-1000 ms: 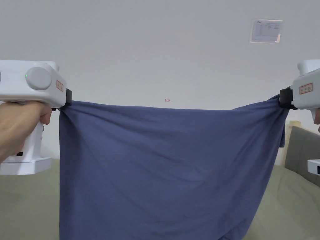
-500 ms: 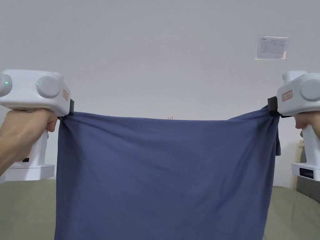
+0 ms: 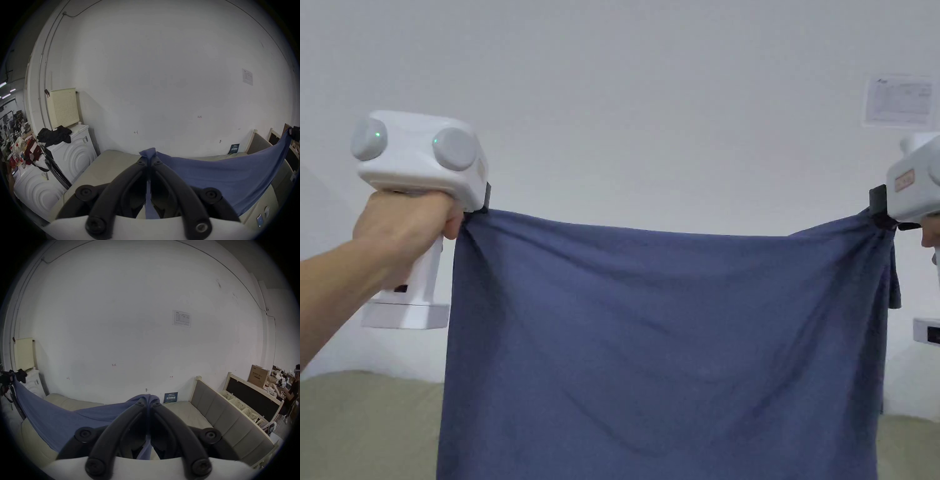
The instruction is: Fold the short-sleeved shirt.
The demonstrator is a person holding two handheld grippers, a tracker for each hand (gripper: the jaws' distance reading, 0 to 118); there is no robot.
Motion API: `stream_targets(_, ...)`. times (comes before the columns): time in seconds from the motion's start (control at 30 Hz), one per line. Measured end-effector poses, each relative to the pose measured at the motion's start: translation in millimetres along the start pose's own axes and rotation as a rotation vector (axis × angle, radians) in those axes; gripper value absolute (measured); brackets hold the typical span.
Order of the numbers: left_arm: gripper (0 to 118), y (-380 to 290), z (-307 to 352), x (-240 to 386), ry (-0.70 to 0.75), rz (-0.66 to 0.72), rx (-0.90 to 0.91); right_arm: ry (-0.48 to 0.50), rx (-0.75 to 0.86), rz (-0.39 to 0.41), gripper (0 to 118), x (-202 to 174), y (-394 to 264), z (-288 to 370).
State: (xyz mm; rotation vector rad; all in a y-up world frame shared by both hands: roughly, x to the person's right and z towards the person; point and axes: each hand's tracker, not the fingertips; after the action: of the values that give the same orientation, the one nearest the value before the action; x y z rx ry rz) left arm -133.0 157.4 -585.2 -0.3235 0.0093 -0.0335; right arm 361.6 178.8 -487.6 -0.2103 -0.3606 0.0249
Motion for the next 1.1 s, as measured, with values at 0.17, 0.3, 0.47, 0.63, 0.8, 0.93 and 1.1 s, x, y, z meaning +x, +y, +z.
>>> stream_targets(0.17, 1, -1, -36, 8, 0.032, -0.011, 0.008, -0.006, -0.005, 0.007, 4, -10, 2, -34)
stream_targets(0.3, 1, -8, -59, 11, 0.042, -0.029, 0.015, -0.013, 0.004, 0.020, 4, -17, 1, -53)
stream_targets(0.47, 1, -43, -93, 15, 0.050, -0.045, -0.022, 0.000, -0.041, 0.050, 4, -22, -32, -77)
stream_targets(0.63, 1, -104, -125, 20, 0.033, -0.055, -0.117, 0.010, -0.131, 0.068, 4, -25, -91, -104)
stream_targets(0.8, 1, -183, -151, 22, 0.007, -0.053, -0.227, 0.034, -0.243, 0.093, 4, -25, -172, -113)
stream_targets(0.93, 1, -253, -147, 16, -0.017, -0.070, -0.299, 0.065, -0.376, 0.143, 4, -27, -249, -102)
stream_targets(1.1, 1, -329, -101, -2, -0.072, -0.072, -0.385, 0.119, -0.440, 0.078, 4, -12, -341, -41)
